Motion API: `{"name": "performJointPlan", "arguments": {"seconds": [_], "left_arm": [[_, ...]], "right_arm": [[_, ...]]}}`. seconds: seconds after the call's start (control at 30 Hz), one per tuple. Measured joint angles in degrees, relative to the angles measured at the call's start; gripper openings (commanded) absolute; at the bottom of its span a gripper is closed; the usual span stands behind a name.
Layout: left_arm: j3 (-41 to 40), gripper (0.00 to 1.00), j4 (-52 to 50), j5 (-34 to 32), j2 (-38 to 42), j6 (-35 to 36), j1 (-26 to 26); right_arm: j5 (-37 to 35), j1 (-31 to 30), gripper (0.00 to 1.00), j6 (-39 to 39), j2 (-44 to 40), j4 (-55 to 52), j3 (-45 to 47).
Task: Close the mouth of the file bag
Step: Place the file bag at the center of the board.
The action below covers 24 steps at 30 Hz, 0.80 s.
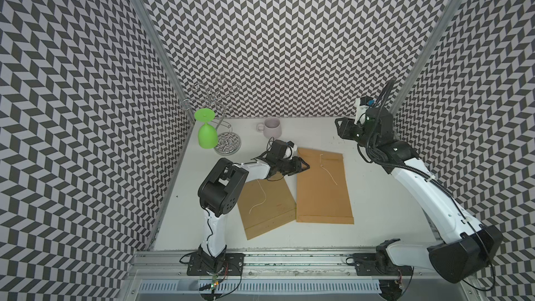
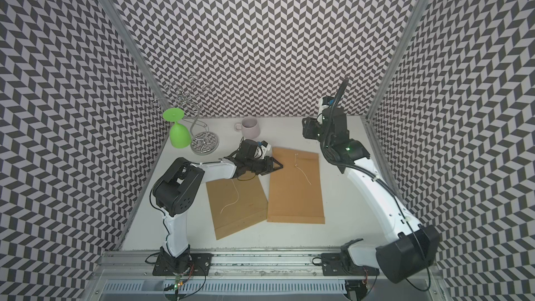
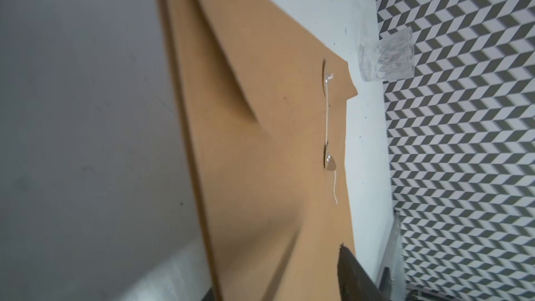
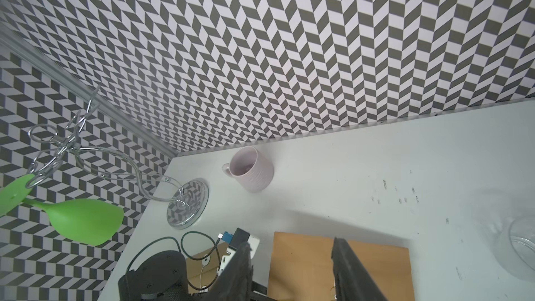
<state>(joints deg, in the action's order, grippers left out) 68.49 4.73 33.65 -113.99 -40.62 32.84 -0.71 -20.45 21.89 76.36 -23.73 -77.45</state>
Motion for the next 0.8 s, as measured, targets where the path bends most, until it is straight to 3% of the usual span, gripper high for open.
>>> {"name": "performJointPlan", "arguments": {"seconds": [0.07, 0.13, 0.3, 0.4, 0.47, 0.6, 0.8], "left_arm": [[0.26, 0.76, -2.78, -1.20, 1.55, 1.60, -0.52], [0.24, 0.80, -5.97, -2.23, 4.15, 3.06, -1.55], [-1.09, 0.80, -11.69, -4.24, 14.64, 7.04, -6.19], [-6.38, 0.78, -13.07, -5.11, 23.98, 9.07, -11.08], [-11.26, 0.78, -13.79, -5.79, 30.53, 9.92, -15.02], [-20.15, 0.75, -14.93, -6.69, 40.59, 10.49, -22.62], [-29.16, 0.74, -15.52, -6.84, 45.88, 9.40, -27.98]], "right_arm": [[0.81, -0.20, 0.46, -0.02, 1.20, 0.02, -0.09], [1.84, -0.50, 0.46, -0.02, 2.43, -0.02, -0.09], [4.87, -1.75, 0.46, 0.42, 4.48, 1.29, 1.99], [5.97, -3.43, 0.44, 1.44, 5.77, 2.05, 5.53], [6.82, -5.27, 0.40, 2.75, 7.80, 2.51, 8.07], [8.85, -9.75, 0.17, 6.47, 14.60, 4.15, 12.96], [15.76, -13.16, 0.09, 10.56, 23.28, 6.62, 16.70]]}}
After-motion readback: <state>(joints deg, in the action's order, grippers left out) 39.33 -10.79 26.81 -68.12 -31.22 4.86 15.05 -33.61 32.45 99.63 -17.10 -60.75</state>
